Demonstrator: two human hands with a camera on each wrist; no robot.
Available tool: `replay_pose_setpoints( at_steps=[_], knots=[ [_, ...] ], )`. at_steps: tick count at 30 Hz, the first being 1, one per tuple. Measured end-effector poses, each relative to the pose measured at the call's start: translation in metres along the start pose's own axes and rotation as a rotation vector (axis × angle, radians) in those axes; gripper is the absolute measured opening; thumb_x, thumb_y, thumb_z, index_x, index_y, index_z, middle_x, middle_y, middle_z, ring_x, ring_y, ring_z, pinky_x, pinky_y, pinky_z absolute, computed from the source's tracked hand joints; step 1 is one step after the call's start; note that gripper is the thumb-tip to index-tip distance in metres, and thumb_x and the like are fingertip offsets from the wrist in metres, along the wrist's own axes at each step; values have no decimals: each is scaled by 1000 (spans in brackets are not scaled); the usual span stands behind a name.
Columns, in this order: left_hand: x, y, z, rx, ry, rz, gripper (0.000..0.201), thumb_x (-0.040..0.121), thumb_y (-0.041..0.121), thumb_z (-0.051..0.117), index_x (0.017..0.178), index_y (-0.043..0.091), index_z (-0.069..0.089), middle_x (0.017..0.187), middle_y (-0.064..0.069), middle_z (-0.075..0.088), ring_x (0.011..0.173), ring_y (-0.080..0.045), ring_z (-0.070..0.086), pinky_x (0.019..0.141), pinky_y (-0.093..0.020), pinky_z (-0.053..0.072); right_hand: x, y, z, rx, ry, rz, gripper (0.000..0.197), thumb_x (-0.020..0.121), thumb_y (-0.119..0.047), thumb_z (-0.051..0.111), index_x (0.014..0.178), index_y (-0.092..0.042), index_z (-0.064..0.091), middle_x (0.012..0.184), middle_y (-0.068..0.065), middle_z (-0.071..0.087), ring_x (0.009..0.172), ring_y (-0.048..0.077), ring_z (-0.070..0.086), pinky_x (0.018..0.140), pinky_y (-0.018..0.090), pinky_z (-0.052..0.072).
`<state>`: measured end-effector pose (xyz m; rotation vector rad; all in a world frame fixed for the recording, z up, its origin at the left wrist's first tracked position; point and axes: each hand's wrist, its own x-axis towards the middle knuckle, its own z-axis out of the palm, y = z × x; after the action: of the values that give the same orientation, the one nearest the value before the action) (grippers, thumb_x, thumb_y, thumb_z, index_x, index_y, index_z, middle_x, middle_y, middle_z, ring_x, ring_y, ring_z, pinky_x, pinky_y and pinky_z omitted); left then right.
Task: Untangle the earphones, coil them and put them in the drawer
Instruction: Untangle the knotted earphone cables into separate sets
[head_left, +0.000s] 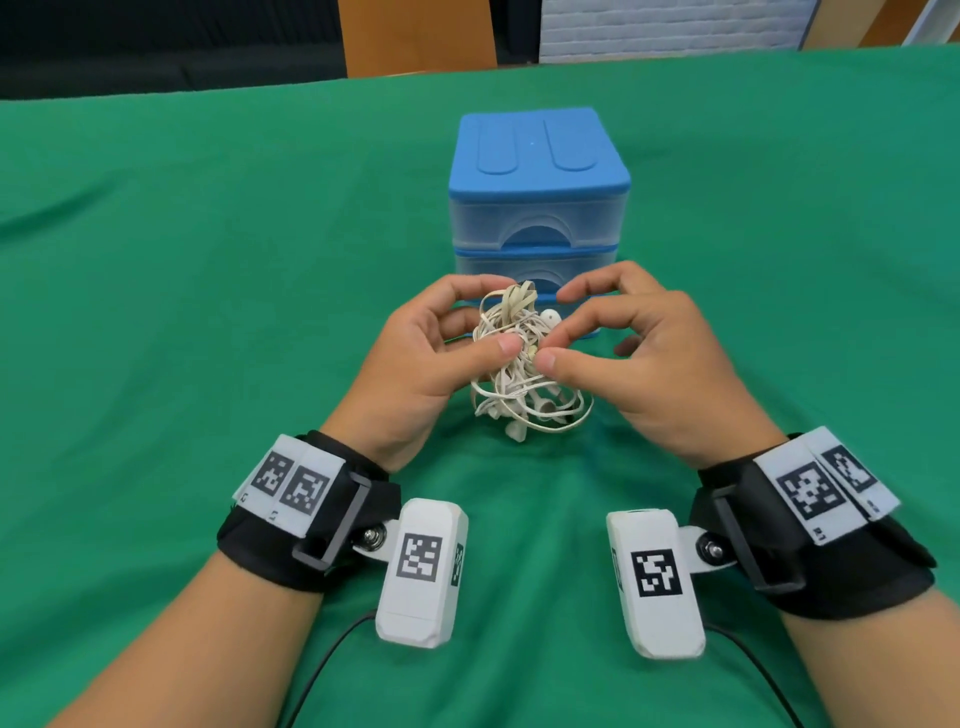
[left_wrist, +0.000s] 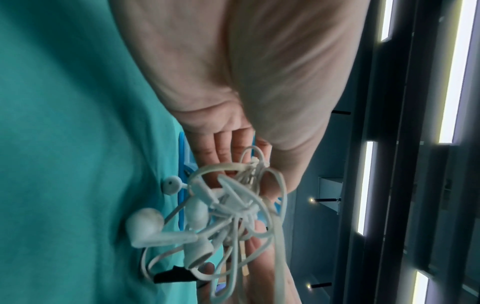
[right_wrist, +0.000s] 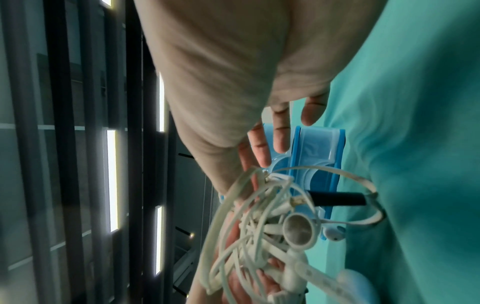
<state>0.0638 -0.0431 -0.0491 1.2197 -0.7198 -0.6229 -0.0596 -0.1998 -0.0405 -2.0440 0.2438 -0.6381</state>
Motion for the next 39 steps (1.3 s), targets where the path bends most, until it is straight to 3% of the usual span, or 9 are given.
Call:
replay_pose_setpoints(
  at_steps=[9, 13, 18, 23, 27, 31, 33, 36, 39],
  knots=[
    [3, -3, 1, 119, 57, 63, 36, 81, -6, 75, 113, 11, 67, 100, -7, 72, 85, -15, 67, 77, -29, 57, 4, 7, -2, 2, 20, -11, 6, 81, -16, 81, 79, -18, 76, 111, 1, 61, 100, 0, 57, 79, 9, 33],
    [6, -5, -4, 112, 115, 38, 36, 76, 4, 72, 111, 9, 69, 101, -8, 73, 85, -16, 66, 77, -28, 56, 8, 11, -7, 239, 75, -29, 7, 81, -18, 76, 78, -23, 72, 103, 1, 59, 98, 7, 57, 93, 21, 40],
    [6, -3, -7, 2, 95, 49, 36, 79, 0, 67, 115, 5, 66, 105, -5, 71, 87, -14, 64, 74, -24, 55, 8, 8, -8, 514, 52, 5, 2, 85, -22, 68, 85, -23, 66, 95, 5, 55, 78, 10, 41, 67, 21, 33],
    [5, -1, -7, -54, 37, 43, 34, 90, -10, 60, 120, 4, 61, 106, -4, 68, 84, -12, 64, 65, -19, 52, 8, 7, -11, 532, 19, 10, 5, 90, -16, 61, 90, -21, 61, 82, -14, 58, 74, 7, 42, 65, 24, 31],
    [4, -1, -5, -46, 13, 53, 36, 90, -12, 59, 123, 2, 59, 105, -4, 66, 82, -11, 64, 61, -18, 51, 6, 8, -9, 414, -30, -72, 6, 89, -13, 67, 90, -19, 67, 84, -3, 62, 73, 9, 46, 72, 21, 38],
    [5, -3, -6, -8, 20, 85, 39, 83, -5, 67, 121, 1, 60, 107, -8, 67, 93, -20, 63, 76, -28, 57, 6, 11, -8, 146, -81, -76, 8, 84, -15, 77, 88, -22, 76, 82, 7, 58, 72, 19, 41, 73, 23, 36],
    [5, -5, -6, 36, 30, 94, 38, 80, -1, 70, 117, 2, 62, 105, -7, 68, 94, -19, 63, 78, -28, 56, 5, 8, -8, 159, -83, -82, 9, 81, -16, 80, 89, -21, 78, 78, 3, 52, 72, 23, 38, 71, 24, 34],
    [7, -7, -5, 98, 40, 99, 35, 78, 1, 74, 111, 8, 65, 103, -8, 71, 89, -17, 65, 75, -25, 55, 4, 3, -7, 189, -99, -129, 11, 80, -18, 80, 90, -21, 78, 81, 23, 49, 75, 33, 37, 71, 33, 33],
    [8, -9, -6, 123, 39, 102, 34, 79, -1, 75, 111, 7, 65, 103, -9, 72, 90, -18, 66, 78, -26, 56, 4, 2, -5, 162, -139, -128, 12, 80, -17, 82, 91, -20, 79, 86, 24, 50, 77, 35, 39, 71, 30, 34]
  ],
)
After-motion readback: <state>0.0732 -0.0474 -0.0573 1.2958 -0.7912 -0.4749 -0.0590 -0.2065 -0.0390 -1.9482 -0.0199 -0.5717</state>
